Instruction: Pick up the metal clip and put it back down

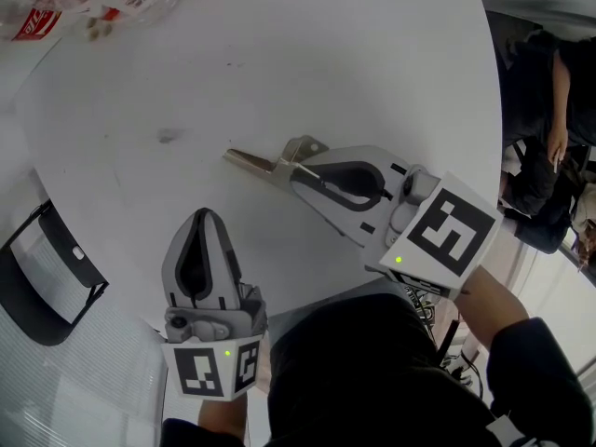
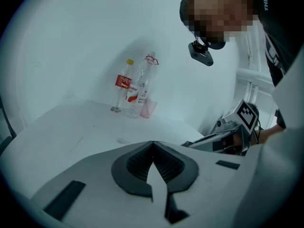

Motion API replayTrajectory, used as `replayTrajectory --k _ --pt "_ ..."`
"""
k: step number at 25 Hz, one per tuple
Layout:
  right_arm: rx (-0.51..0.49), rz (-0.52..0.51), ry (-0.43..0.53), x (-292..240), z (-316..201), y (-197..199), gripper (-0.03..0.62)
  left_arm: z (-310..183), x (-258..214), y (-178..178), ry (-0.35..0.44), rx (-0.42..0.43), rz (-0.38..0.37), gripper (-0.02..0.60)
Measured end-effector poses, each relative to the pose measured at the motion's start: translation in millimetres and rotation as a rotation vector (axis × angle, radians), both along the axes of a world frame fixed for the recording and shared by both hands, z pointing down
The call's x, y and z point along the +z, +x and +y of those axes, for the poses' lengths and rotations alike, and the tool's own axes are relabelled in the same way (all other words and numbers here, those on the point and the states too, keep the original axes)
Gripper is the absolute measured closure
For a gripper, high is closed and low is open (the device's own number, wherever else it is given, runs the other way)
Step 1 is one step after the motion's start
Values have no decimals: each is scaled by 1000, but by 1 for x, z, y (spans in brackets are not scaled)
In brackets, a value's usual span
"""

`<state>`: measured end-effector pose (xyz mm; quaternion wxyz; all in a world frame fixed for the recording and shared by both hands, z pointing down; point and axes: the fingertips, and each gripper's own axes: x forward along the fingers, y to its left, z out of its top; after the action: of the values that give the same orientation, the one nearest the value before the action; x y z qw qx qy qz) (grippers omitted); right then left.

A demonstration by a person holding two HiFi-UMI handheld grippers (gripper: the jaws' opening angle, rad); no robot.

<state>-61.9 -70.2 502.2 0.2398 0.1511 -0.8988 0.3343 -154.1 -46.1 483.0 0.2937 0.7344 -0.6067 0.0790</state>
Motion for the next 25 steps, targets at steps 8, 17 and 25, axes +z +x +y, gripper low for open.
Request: replayTrajectory --k 8,17,25 --pt "47 -6 28 -14 -4 4 560 3 -14 4 17 12 -12 569" --pt "86 -68 129 -73 -15 5 562 -1 -69 4 98 29 -55 569" --pt "117 -102 254 -145 -33 11 562 -7 -135 13 202 41 -74 568"
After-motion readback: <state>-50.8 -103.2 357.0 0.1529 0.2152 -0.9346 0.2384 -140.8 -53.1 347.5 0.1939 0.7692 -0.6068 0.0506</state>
